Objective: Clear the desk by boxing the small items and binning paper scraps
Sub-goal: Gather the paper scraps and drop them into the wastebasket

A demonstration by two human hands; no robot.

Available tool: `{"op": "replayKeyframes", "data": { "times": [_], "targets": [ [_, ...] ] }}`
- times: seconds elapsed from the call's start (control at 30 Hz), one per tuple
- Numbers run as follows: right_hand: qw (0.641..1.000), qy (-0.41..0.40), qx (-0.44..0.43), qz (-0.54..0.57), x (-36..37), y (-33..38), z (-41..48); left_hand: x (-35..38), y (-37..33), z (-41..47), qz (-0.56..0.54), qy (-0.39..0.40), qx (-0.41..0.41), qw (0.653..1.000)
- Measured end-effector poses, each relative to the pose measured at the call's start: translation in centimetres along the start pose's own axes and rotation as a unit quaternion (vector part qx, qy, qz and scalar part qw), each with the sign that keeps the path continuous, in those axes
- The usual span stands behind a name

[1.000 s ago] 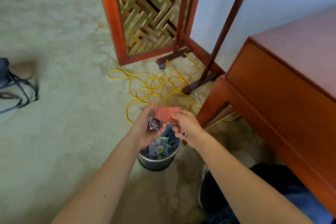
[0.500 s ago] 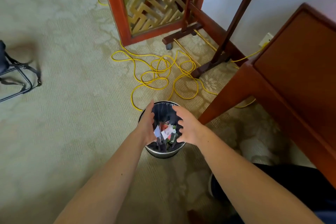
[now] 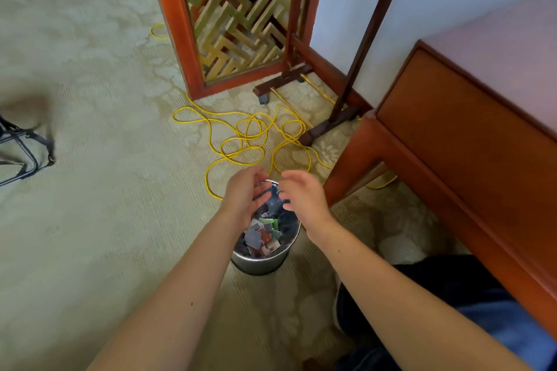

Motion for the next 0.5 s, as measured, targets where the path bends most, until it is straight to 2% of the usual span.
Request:
{"op": "replayKeyframes", "data": {
  "times": [0.1, 0.23, 0.5],
  "targets": [
    [0.996, -0.016, -0.088, 0.011, -1.2, 2.2, -2.6, 1.8, -3.1, -1.6, -0.005, 0.024, 0.065, 0.998],
    [0.986, -0.049, -0.156, 0.037, -4.1, 5.0, -7.3, 4.9, -6.8, -5.0, -0.005, 0.085, 0.136, 0.987],
    [0.953, -0.118, -0.273, 0.065, -11.8, 9.3, -18.3, 12.9, -12.3, -14.0, -0.003, 0.225, 0.214, 0.951]
  ]
}}
Point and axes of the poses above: each hand's wrist, its own z-axis towards the middle knuckle, its own x-axis out of the palm, y = z × x, the point moved 6 cm from there along z, towards the middle knuckle, and after that the axes turned 15 degrees about x, right-handed, at the moved point
